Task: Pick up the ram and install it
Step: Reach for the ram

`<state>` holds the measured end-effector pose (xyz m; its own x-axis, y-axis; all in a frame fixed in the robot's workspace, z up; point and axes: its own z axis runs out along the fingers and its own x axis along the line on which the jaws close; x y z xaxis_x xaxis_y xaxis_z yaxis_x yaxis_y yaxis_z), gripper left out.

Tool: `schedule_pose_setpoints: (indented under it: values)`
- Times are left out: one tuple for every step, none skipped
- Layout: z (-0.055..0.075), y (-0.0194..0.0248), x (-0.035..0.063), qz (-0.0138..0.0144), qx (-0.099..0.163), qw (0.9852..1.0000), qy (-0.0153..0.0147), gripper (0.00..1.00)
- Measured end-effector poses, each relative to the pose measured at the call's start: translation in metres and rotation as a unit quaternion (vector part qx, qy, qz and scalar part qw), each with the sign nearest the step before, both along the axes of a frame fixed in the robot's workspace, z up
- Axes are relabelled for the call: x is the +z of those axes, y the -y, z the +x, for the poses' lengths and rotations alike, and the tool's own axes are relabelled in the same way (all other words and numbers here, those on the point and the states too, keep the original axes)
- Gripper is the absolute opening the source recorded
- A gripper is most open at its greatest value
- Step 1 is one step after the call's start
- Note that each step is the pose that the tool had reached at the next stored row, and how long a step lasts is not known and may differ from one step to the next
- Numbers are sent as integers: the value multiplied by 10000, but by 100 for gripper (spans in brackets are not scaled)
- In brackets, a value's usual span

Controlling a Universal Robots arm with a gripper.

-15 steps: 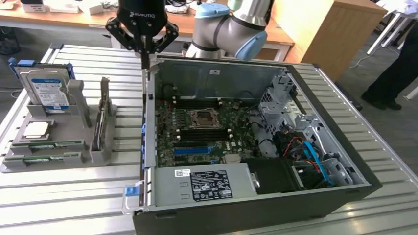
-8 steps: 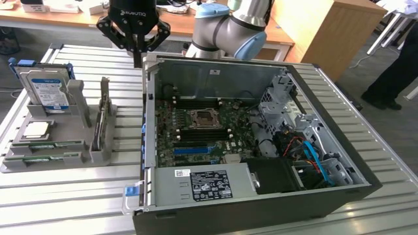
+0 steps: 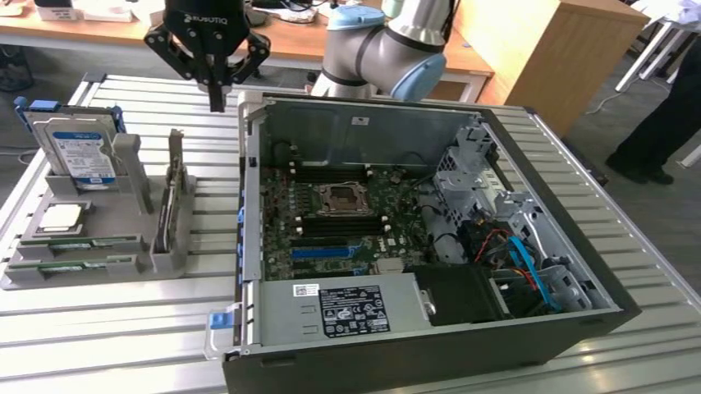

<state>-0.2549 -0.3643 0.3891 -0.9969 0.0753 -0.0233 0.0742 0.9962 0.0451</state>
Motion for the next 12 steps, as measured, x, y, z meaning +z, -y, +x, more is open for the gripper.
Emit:
schedule_pose_setpoints:
  values:
    - [-21,-3,0,0,0,10000,0,11]
    - [-45,-6,-1,0,0,10000,0,11]
    - [-69,-9,-2,0,0,10000,0,11]
    - [-96,-11,-2,0,0,10000,0,11]
    - [-123,-13,-3,0,0,10000,0,11]
    - [-151,-15,-3,0,0,10000,0,11]
    - [-180,-17,-4,0,0,10000,0,11]
    - [-208,-19,-5,0,0,10000,0,11]
    - [-236,-20,-5,0,0,10000,0,11]
    - [-264,-22,-6,0,0,10000,1,11]
    - [-292,-23,-6,0,0,10000,0,11]
    - [-320,-24,-7,0,0,10000,0,11]
